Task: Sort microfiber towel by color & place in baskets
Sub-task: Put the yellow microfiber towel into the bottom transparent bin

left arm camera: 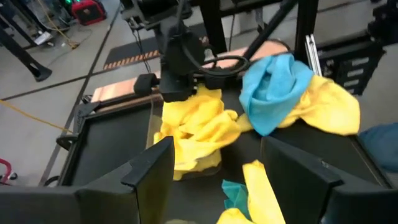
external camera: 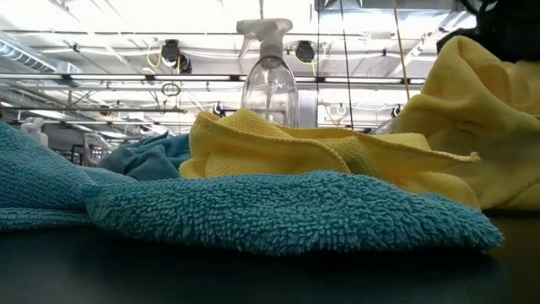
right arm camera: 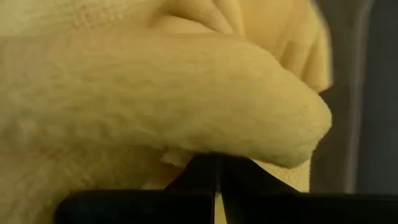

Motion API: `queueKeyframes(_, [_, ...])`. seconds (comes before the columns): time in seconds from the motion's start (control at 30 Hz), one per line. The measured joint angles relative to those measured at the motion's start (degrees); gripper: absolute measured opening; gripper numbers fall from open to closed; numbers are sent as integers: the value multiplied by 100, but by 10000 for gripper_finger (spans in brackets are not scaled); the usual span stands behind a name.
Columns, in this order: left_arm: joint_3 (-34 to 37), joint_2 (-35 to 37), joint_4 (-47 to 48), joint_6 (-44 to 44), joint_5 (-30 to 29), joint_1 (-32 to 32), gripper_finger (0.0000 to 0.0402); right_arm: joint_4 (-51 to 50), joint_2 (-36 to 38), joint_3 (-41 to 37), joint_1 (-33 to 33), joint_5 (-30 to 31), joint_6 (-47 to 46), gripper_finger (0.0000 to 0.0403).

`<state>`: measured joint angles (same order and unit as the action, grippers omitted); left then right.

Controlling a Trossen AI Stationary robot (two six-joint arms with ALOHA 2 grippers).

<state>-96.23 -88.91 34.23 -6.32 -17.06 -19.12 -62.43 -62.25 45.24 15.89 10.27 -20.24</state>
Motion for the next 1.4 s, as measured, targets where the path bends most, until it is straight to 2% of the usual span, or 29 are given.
queueKeyframes(0.4, [0,-193,272,308,0,-364,245,281,-968,-67,-356,-478,161,0])
queueKeyframes(0.63, [0,-193,276,301,-234,-620,244,317,-1731,-67,-700,-1073,458,0])
queueKeyframes(0.93, [0,-193,310,301,-275,-744,245,282,-2355,-49,-963,-1435,761,6])
queueKeyframes(1.1, [0,-193,558,305,-303,-801,245,157,-2264,-50,-961,-1377,805,39])
queueKeyframes(1.4, [0,-193,715,307,-345,-843,245,-849,-1531,548,-958,-1312,498,142])
